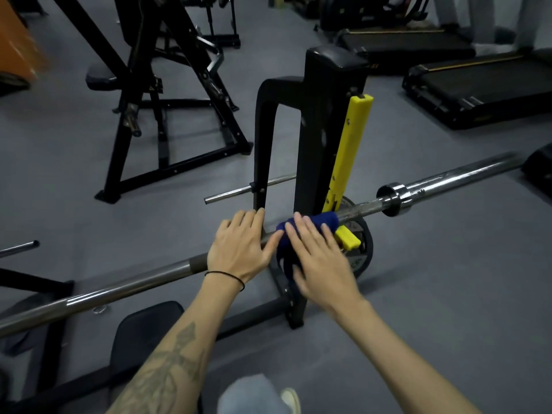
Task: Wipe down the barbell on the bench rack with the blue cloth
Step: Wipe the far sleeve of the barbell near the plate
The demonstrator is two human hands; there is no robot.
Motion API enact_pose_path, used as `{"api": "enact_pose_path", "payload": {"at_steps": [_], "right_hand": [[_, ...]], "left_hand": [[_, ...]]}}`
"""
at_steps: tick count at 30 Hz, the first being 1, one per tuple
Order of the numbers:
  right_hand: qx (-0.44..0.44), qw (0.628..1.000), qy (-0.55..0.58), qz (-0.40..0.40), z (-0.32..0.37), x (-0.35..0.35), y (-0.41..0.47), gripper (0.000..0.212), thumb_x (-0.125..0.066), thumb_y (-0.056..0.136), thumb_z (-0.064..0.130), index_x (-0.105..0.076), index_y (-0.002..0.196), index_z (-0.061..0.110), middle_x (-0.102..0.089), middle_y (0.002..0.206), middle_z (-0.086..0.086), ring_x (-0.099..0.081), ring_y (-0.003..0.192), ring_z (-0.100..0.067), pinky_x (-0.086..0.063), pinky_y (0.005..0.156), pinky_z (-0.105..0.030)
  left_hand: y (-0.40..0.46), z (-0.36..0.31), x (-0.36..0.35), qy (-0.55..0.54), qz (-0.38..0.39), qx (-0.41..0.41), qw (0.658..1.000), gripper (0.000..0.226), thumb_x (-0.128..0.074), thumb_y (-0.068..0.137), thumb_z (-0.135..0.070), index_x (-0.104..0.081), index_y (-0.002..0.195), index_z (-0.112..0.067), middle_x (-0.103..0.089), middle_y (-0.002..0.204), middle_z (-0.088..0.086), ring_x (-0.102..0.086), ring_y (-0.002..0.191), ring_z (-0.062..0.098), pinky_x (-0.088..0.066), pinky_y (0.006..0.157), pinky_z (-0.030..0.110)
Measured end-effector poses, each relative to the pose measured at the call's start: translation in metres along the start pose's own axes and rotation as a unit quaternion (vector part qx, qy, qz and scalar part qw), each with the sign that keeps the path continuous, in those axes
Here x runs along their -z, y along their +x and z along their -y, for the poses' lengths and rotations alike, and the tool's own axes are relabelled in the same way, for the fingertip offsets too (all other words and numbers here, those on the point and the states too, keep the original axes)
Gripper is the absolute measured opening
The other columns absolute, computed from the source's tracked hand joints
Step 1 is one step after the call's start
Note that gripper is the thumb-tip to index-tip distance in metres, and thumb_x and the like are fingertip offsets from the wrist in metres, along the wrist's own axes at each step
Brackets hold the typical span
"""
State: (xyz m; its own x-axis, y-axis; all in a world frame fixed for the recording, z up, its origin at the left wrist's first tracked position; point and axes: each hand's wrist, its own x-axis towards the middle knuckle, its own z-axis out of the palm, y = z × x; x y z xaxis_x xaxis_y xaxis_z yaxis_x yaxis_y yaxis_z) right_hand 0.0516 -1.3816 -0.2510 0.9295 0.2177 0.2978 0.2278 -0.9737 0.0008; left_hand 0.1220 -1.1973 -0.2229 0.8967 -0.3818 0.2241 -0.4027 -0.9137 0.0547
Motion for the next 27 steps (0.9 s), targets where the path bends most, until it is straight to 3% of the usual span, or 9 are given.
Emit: {"api": "enact_pose_path", "payload": {"at_steps": [4, 8, 11, 14, 18, 21, 24, 27], "right_hand": [[-0.088, 0.995, -0.039, -0.007, -0.046, 0.006, -0.009, 0.090, -0.073, 0.087, 0.029, -0.028, 0.162, 0.011, -0.020, 0.171, -0.008, -0.020, 0.157, -0.030, -0.017, 0.127, -0.053], [-0.191, 0.980, 0.040, -0.025, 0.015, -0.007, 0.002, 0.091, -0.061, 0.088, 0.039, -0.022, 0.163, 0.005, -0.010, 0.172, -0.016, -0.005, 0.159, -0.038, -0.004, 0.127, -0.049], [-0.090, 0.994, 0.064, -0.016, 0.038, -0.005, 0.001, 0.086, -0.055, 0.088, 0.035, -0.026, 0.162, 0.004, -0.013, 0.172, -0.016, -0.007, 0.159, -0.034, -0.012, 0.126, -0.049], [0.001, 1.000, 0.013, -0.008, -0.001, 0.002, -0.002, 0.079, -0.058, 0.090, 0.030, -0.032, 0.161, 0.007, -0.021, 0.170, -0.013, -0.016, 0.159, -0.030, -0.017, 0.125, -0.048], [-0.089, 0.996, -0.025, 0.004, -0.043, 0.010, -0.010, 0.071, -0.042, 0.095, 0.039, -0.040, 0.156, 0.003, -0.028, 0.168, -0.013, -0.021, 0.157, -0.033, -0.020, 0.123, -0.052], [-0.121, 0.992, 0.020, 0.016, -0.012, 0.006, -0.002, 0.082, -0.043, 0.090, 0.045, -0.035, 0.156, -0.004, -0.023, 0.168, -0.020, -0.019, 0.157, -0.035, -0.021, 0.121, -0.051], [-0.077, 0.993, 0.083, 0.023, 0.022, 0.003, 0.005, 0.093, -0.052, 0.084, 0.043, -0.023, 0.161, -0.001, -0.016, 0.171, -0.017, -0.013, 0.159, -0.031, -0.017, 0.123, -0.043], [0.001, 0.999, 0.038, 0.031, -0.017, 0.006, 0.002, 0.089, -0.065, 0.084, 0.034, -0.030, 0.161, 0.004, -0.021, 0.171, -0.012, -0.020, 0.158, -0.028, -0.020, 0.122, -0.044]], "left_hand": [[0.000, 0.000, 0.002, 0.006, -0.009, -0.003, 1.000, 0.074, -0.025, 0.100, -0.064, -0.055, 0.138, -0.008, -0.063, 0.127, 0.007, -0.057, 0.117, 0.024, -0.047, 0.088, 0.037], [-0.001, 0.000, 0.002, 0.001, -0.011, 0.023, 1.000, 0.076, -0.020, 0.101, -0.064, -0.052, 0.142, -0.009, -0.059, 0.138, 0.009, -0.053, 0.129, 0.025, -0.046, 0.098, 0.039], [0.000, -0.002, 0.002, -0.002, -0.016, 0.039, 0.999, 0.077, -0.017, 0.102, -0.064, -0.053, 0.142, -0.009, -0.057, 0.142, 0.010, -0.052, 0.133, 0.025, -0.047, 0.100, 0.039], [0.002, -0.001, 0.002, -0.005, -0.017, 0.055, 0.998, 0.073, -0.022, 0.102, -0.062, -0.055, 0.141, -0.009, -0.057, 0.142, 0.009, -0.052, 0.133, 0.025, -0.048, 0.099, 0.039], [0.000, -0.002, 0.000, -0.016, -0.014, 0.076, 0.997, 0.068, -0.029, 0.101, -0.059, -0.056, 0.140, -0.011, -0.057, 0.142, 0.008, -0.052, 0.134, 0.025, -0.047, 0.101, 0.040], [0.002, -0.003, -0.004, -0.013, -0.009, 0.088, 0.996, 0.065, -0.031, 0.101, -0.057, -0.061, 0.135, -0.011, -0.059, 0.140, 0.009, -0.053, 0.133, 0.026, -0.048, 0.100, 0.041], [0.005, -0.008, -0.008, -0.004, -0.023, 0.104, 0.994, 0.059, -0.031, 0.102, -0.050, -0.068, 0.125, -0.010, -0.062, 0.136, 0.012, -0.054, 0.131, 0.029, -0.047, 0.098, 0.042], [0.008, -0.023, -0.010, -0.005, -0.049, 0.115, 0.992, 0.051, -0.031, 0.104, -0.039, -0.069, 0.122, -0.010, -0.063, 0.134, 0.013, -0.054, 0.130, 0.029, -0.046, 0.099, 0.043]]}}
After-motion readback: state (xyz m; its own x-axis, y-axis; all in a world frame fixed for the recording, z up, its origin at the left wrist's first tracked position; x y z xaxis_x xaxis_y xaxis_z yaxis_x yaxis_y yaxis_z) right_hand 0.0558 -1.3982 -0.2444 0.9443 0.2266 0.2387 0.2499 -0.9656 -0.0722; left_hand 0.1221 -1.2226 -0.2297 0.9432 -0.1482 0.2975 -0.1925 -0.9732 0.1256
